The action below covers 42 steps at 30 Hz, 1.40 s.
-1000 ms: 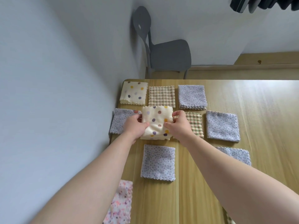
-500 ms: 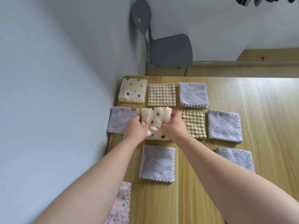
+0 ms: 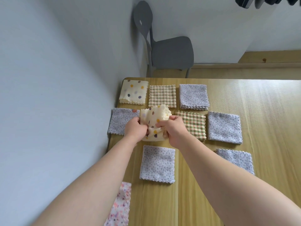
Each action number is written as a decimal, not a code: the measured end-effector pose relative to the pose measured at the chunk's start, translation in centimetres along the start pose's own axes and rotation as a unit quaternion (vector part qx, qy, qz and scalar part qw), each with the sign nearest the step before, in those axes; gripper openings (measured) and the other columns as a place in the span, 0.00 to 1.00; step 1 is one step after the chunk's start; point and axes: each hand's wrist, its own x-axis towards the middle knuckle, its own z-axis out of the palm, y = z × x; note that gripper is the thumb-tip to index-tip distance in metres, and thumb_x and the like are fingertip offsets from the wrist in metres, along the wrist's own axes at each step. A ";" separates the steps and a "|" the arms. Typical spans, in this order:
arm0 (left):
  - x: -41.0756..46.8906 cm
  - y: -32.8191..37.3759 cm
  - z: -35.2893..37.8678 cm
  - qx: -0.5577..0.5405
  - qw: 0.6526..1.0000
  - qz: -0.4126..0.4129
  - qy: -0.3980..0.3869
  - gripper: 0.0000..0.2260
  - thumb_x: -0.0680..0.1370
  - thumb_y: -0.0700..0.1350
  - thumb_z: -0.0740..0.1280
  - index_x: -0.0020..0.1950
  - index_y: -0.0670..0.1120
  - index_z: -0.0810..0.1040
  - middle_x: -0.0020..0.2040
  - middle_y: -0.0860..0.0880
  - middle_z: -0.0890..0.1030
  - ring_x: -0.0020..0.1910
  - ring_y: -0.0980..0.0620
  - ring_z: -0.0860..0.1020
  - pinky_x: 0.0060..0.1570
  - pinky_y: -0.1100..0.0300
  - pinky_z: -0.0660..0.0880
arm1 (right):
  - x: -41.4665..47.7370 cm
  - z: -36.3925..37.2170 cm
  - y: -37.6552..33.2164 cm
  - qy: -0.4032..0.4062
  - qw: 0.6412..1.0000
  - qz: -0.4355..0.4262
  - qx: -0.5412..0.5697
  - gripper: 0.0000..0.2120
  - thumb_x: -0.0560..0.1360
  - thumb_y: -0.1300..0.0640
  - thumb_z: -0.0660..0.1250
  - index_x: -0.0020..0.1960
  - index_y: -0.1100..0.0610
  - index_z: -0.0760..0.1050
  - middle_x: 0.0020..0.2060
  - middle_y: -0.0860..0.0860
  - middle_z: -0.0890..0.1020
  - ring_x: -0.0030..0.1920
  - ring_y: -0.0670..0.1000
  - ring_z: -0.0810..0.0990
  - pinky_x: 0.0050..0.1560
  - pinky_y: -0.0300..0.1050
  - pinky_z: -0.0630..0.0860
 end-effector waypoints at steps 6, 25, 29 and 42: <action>-2.6 -0.3 -2.0 -0.355 0.920 -0.111 -0.126 0.12 0.77 0.40 0.63 0.57 0.44 0.81 0.55 0.42 0.84 0.53 0.43 0.82 0.50 0.51 0.78 | -3.0 -0.1 -1.5 -0.047 0.998 -0.048 -0.006 0.32 0.64 0.70 0.77 0.62 0.53 0.69 0.55 0.59 0.81 0.53 0.61 0.84 0.56 0.70 0.78; -11.9 1.1 -5.6 -0.309 0.947 -0.061 -0.064 0.12 0.77 0.41 0.72 0.60 0.43 0.82 0.52 0.45 0.87 0.50 0.46 0.84 0.51 0.52 0.80 | -10.0 -3.5 -1.1 -0.097 0.986 -0.108 -0.087 0.27 0.68 0.66 0.79 0.59 0.52 0.69 0.55 0.54 0.81 0.48 0.57 0.85 0.38 0.52 0.84; -9.1 1.7 -6.4 -0.236 0.971 -0.024 -0.017 0.09 0.76 0.43 0.74 0.56 0.46 0.83 0.49 0.48 0.87 0.50 0.48 0.85 0.55 0.50 0.81 | -8.7 -1.8 -1.3 -0.045 0.967 -0.179 -0.176 0.24 0.70 0.55 0.79 0.56 0.50 0.67 0.55 0.49 0.79 0.50 0.53 0.83 0.42 0.52 0.84; 5.3 5.8 -9.0 -0.091 0.989 0.036 0.114 0.22 0.75 0.42 0.67 0.70 0.48 0.74 0.58 0.50 0.80 0.51 0.49 0.78 0.39 0.61 0.71 | 1.5 7.3 -7.7 0.079 0.925 -0.252 -0.275 0.13 0.78 0.54 0.69 0.58 0.51 0.67 0.44 0.47 0.76 0.41 0.50 0.79 0.39 0.50 0.81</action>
